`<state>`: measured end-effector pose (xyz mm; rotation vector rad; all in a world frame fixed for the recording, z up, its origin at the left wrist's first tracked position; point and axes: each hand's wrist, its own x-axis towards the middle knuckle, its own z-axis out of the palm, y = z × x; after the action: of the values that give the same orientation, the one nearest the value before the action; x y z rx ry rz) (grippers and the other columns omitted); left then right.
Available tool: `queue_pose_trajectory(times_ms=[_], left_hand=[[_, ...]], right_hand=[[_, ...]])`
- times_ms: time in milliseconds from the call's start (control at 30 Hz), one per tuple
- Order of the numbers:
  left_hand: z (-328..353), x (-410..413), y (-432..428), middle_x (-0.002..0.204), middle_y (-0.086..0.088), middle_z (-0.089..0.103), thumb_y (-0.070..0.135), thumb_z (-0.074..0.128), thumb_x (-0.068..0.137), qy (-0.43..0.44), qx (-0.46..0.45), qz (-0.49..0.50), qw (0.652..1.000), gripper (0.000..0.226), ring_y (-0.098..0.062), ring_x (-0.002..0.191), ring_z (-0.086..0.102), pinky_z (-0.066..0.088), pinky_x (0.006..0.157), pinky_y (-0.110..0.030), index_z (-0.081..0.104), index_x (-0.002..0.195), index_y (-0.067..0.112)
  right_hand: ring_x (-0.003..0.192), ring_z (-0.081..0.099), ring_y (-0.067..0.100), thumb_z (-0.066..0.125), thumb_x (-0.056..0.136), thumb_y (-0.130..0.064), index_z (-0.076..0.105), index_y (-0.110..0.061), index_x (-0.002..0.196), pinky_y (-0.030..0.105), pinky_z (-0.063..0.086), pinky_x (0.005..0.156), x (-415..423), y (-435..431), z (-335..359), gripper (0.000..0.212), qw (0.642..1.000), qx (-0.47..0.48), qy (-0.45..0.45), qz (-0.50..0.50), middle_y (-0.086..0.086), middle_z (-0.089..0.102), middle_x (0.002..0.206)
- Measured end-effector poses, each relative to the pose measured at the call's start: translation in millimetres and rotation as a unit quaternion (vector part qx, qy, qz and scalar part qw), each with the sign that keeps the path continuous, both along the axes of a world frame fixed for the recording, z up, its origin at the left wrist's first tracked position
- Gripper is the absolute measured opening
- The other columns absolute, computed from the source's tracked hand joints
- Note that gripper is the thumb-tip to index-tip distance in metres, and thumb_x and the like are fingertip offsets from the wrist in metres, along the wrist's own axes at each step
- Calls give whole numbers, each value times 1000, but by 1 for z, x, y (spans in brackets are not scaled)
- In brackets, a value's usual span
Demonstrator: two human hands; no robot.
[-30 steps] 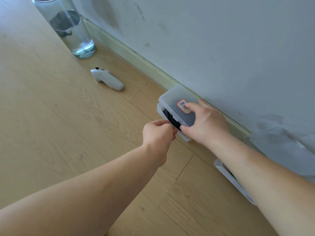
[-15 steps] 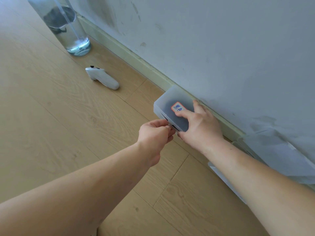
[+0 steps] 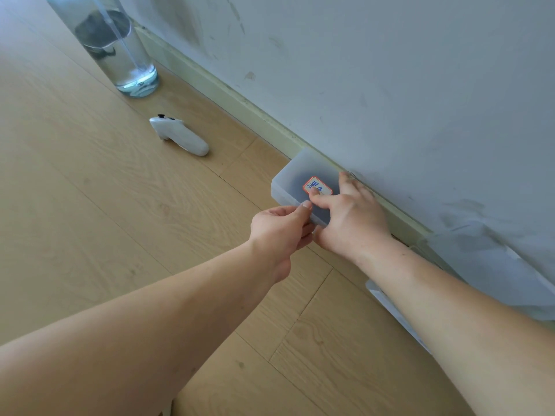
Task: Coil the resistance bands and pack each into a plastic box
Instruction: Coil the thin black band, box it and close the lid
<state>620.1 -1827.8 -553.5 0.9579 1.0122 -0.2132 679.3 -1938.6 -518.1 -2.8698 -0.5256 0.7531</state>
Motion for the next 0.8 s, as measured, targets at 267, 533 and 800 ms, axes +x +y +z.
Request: queue_pose_trajectory(times_ms=[267, 533, 800], left_hand=[[-7, 1, 7, 96, -20, 80, 15, 80, 92, 15, 18, -6, 1000, 21, -35, 97, 78, 65, 84, -45, 75, 102, -3], [-10, 4, 16, 90, -18, 80, 19, 81, 91, 24, 35, -57, 997, 22, -23, 75, 77, 66, 78, -40, 74, 99, -1], [-4, 9, 16, 86, -14, 80, 20, 79, 92, 33, 65, -75, 994, 24, -21, 72, 78, 67, 75, -38, 73, 104, 0]], right_hand=[[155, 17, 38, 66, 87, -44, 41, -50, 151, 46, 21, 126, -6, -1, -7, 69, 1000, -12, -17, 17, 17, 8, 171], [156, 17, 22, 60, 84, -74, 48, -64, 139, 40, 25, 125, -1, -9, -3, 56, 999, 34, 3, -23, -3, 13, 171], [156, 18, 21, 55, 88, -71, 53, -62, 136, 41, 27, 124, 1, -8, -4, 49, 999, 33, -1, -36, -4, 13, 171]])
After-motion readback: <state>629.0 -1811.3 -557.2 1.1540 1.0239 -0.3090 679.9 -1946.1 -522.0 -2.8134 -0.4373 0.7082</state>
